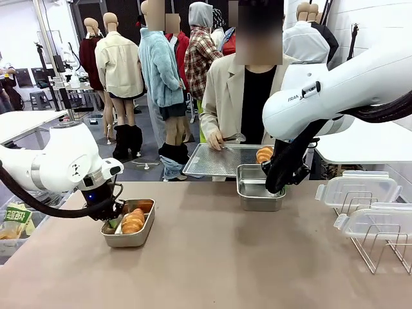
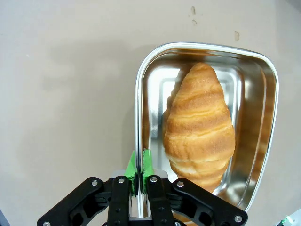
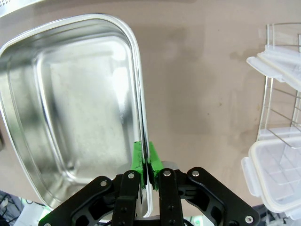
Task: Place the bread in airtight containers.
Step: Once an object is inside an Airtight Container , place the container in the center of the table.
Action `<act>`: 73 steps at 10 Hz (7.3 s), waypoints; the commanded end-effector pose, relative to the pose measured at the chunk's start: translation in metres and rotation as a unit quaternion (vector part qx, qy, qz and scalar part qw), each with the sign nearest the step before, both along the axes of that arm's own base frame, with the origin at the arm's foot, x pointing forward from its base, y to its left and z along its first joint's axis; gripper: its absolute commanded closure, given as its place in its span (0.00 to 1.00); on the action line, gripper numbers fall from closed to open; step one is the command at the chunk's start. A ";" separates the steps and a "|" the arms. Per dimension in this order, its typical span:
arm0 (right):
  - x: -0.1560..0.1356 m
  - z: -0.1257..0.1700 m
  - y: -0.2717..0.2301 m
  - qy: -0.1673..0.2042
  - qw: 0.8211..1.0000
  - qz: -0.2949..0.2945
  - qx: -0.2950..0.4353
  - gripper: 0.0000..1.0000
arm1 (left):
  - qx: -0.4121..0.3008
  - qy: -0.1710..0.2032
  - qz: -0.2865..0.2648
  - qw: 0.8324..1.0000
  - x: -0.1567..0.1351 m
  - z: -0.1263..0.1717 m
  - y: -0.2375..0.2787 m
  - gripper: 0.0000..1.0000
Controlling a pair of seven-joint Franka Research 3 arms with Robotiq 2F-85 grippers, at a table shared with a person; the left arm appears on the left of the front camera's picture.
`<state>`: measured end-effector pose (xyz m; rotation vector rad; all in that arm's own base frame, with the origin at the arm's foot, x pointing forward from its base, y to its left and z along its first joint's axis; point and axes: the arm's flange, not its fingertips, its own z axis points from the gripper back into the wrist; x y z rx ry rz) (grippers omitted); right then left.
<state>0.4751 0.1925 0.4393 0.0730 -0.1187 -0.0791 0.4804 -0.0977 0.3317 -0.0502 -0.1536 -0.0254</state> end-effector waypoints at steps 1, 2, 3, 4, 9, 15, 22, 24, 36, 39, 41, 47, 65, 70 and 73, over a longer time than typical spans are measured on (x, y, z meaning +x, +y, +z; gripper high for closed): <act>-0.003 0.001 0.000 -0.008 1.000 -0.004 -0.004 1.00 | 0.017 -0.016 0.003 1.000 0.000 0.005 -0.002 0.92; -0.003 0.001 0.000 -0.008 1.000 -0.004 -0.004 1.00 | 0.024 -0.022 -0.001 0.999 0.000 0.009 -0.004 0.73; -0.003 0.001 0.000 -0.008 1.000 -0.004 -0.004 1.00 | 0.025 -0.023 -0.008 0.999 -0.001 0.013 -0.007 0.53; -0.003 0.001 0.000 -0.008 1.000 -0.004 -0.004 1.00 | 0.024 -0.022 -0.011 0.999 -0.001 0.016 -0.008 0.34; -0.003 0.001 0.000 -0.008 1.000 -0.004 -0.004 1.00 | 0.017 -0.028 -0.037 0.999 0.000 0.050 -0.007 0.00; -0.003 0.001 0.000 -0.008 1.000 -0.004 -0.004 1.00 | 0.033 -0.075 0.008 0.997 -0.005 0.132 0.100 0.00; -0.003 0.001 0.000 -0.008 1.000 -0.004 -0.004 1.00 | 0.009 -0.067 0.059 0.996 -0.012 0.127 0.162 0.00; -0.003 0.001 0.000 -0.008 1.000 -0.004 -0.004 1.00 | 0.009 -0.067 0.059 0.996 -0.012 0.127 0.162 0.00; -0.003 0.001 0.000 -0.008 1.000 -0.004 -0.004 1.00 | 0.009 -0.067 0.059 0.996 -0.012 0.127 0.162 0.00; -0.003 0.001 0.000 -0.008 1.000 -0.004 -0.004 1.00 | 0.009 -0.067 0.059 0.996 -0.012 0.127 0.162 0.00; -0.003 0.001 0.000 -0.008 1.000 -0.004 -0.004 1.00 | 0.009 -0.067 0.059 0.996 -0.012 0.127 0.162 0.00; -0.003 0.001 0.000 -0.008 1.000 -0.004 -0.004 1.00 | 0.009 -0.067 0.059 0.996 -0.012 0.127 0.162 0.00; -0.003 0.001 0.000 -0.008 1.000 -0.004 -0.004 1.00 | 0.009 -0.067 0.059 0.996 -0.012 0.127 0.162 0.00; 0.012 -0.052 -0.002 0.000 1.000 0.003 -0.025 1.00 | 0.009 -0.067 0.059 0.996 -0.012 0.127 0.162 0.00; 0.020 -0.104 0.003 0.004 0.997 0.012 -0.074 1.00 | 0.009 -0.067 0.059 0.996 -0.012 0.127 0.162 0.00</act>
